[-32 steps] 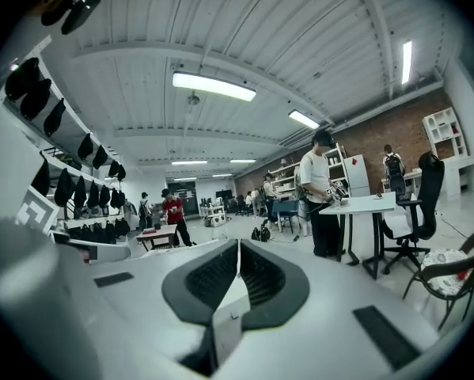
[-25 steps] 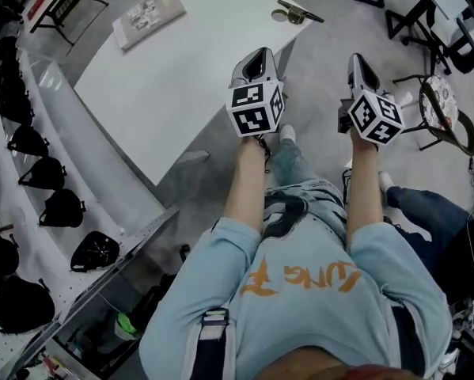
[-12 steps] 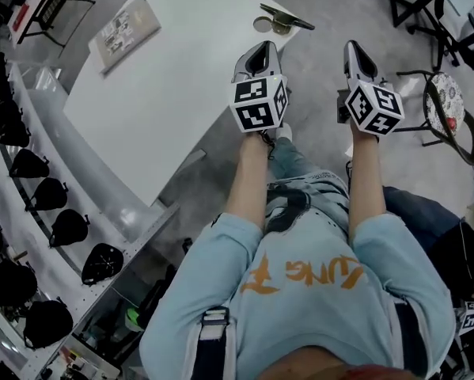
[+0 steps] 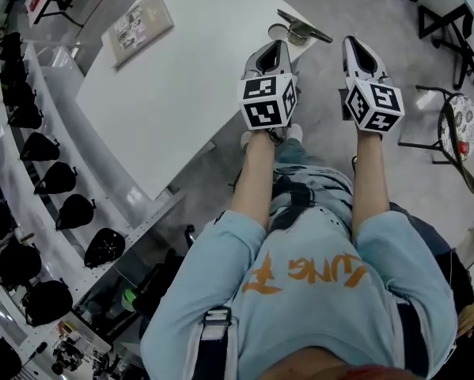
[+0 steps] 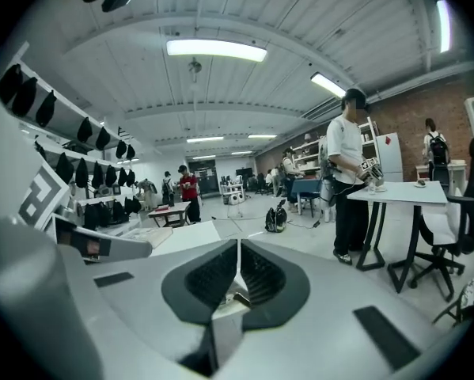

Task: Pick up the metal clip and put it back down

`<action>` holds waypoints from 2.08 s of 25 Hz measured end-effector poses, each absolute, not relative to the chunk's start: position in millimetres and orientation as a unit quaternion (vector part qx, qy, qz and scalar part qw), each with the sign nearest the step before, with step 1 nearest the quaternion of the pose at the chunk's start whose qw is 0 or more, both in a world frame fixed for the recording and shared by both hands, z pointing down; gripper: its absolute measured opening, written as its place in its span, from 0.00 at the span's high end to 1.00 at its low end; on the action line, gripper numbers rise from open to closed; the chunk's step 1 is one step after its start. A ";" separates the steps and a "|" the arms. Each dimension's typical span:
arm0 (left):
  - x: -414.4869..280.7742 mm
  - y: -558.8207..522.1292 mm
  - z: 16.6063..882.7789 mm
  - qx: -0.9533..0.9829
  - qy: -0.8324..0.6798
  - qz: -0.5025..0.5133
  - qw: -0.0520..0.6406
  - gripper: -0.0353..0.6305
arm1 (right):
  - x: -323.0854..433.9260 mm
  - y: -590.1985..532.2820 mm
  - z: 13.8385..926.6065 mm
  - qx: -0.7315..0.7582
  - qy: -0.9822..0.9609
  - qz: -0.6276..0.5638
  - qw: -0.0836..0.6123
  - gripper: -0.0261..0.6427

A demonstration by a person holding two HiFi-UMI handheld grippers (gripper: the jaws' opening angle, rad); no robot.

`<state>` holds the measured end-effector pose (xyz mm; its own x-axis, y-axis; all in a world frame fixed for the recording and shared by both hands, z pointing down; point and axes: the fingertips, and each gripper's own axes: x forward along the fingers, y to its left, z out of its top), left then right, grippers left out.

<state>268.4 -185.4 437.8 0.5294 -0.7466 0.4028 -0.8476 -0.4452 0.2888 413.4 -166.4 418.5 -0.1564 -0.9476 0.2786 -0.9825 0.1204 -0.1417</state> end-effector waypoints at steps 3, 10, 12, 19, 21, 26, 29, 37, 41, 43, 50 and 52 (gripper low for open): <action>264.1 -191.1 446.8 0.836 -0.479 0.109 0.244 0.93 | 399.9 -175.6 429.3 0.626 -0.762 0.142 0.088 0.92; 256.9 -202.0 477.6 0.827 -0.477 0.122 0.272 0.93 | 369.6 -192.5 466.6 0.587 -0.782 0.150 0.146 0.91; 254.0 -205.5 484.1 0.824 -0.477 0.125 0.278 0.93 | 364.0 -198.4 474.6 0.580 -0.785 0.150 0.160 0.91; 244.9 -219.6 501.5 0.815 -0.480 0.135 0.294 0.93 | 341.7 -220.6 498.8 0.545 -0.798 0.142 0.216 0.78; 242.5 -221.2 506.0 0.813 -0.480 0.138 0.298 0.93 | 334.5 -223.5 508.2 0.531 -0.800 0.131 0.245 0.76; 237.5 -225.1 514.9 0.809 -0.480 0.145 0.307 0.93 | 323.1 -231.9 530.6 0.502 -0.797 0.096 0.322 0.72; 233.5 -225.6 519.3 0.806 -0.482 0.147 0.311 0.93 | 319.1 -236.6 542.3 0.490 -0.792 0.079 0.356 0.72; 216.0 -225.5 524.5 0.799 -0.490 0.152 0.314 0.93 | 320.6 -244.4 559.3 0.496 -0.770 0.067 0.395 0.72; 212.5 -229.9 523.6 0.799 -0.489 0.149 0.316 0.93 | 321.1 -249.0 561.6 0.503 -0.761 0.063 0.406 0.76; 211.3 -231.5 521.7 0.800 -0.488 0.148 0.315 0.93 | 321.5 -250.2 560.8 0.508 -0.757 0.061 0.408 0.77; 197.8 -234.2 513.5 0.798 -0.498 0.136 0.310 0.93 | 326.1 -251.4 549.4 0.532 -0.739 0.046 0.411 0.86; 192.6 -233.3 511.6 0.796 -0.502 0.133 0.309 0.93 | 325.8 -251.5 547.0 0.536 -0.736 0.042 0.412 0.88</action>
